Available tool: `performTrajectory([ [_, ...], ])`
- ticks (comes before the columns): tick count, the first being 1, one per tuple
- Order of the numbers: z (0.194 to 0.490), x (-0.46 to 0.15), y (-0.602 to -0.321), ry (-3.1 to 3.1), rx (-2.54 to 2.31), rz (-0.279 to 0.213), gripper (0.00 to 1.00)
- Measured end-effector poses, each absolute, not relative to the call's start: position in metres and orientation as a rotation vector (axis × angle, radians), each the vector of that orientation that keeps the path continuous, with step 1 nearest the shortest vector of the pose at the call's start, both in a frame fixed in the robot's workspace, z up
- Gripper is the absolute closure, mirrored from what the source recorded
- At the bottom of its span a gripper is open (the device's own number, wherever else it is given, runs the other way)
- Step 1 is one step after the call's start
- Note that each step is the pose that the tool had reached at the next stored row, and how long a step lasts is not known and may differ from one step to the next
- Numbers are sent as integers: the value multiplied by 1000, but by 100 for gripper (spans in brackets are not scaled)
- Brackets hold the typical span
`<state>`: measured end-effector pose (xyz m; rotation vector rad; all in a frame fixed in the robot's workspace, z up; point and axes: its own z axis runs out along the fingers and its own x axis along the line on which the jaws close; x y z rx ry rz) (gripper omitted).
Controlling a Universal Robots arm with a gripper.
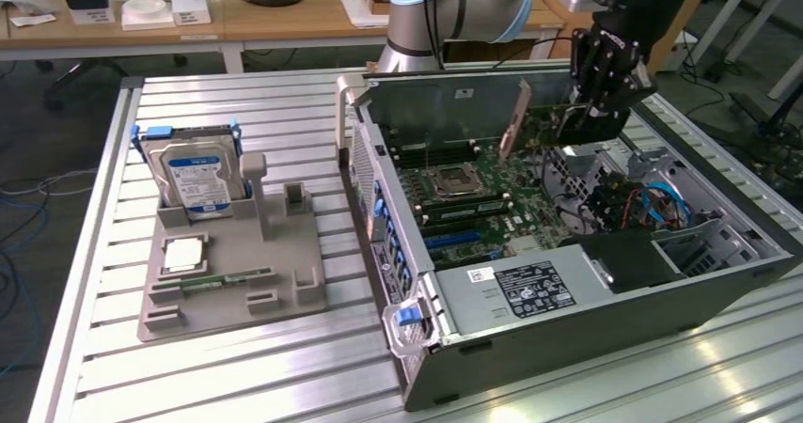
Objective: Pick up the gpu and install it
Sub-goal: 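Insert the gpu into the slot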
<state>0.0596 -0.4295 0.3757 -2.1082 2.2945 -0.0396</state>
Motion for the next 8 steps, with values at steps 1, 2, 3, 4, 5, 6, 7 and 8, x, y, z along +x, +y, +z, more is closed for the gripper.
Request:
performTrajectory([
  [1, 376, 60, -430, 2288, -2115, -40, 73],
  [2, 376, 60, -430, 2284, -2119, -40, 73],
  [3, 376, 60, -430, 2282, -2121, -40, 73],
  [4, 376, 60, -430, 2281, -2122, -39, 73],
  [5, 376, 60, -430, 2281, -2122, -39, 73],
  [6, 376, 60, -430, 2281, -2122, -39, 73],
  [7, 375, 60, -430, 2280, -2122, -37, 73],
  [8, 375, 60, -430, 2278, -2119, -32, 73],
])
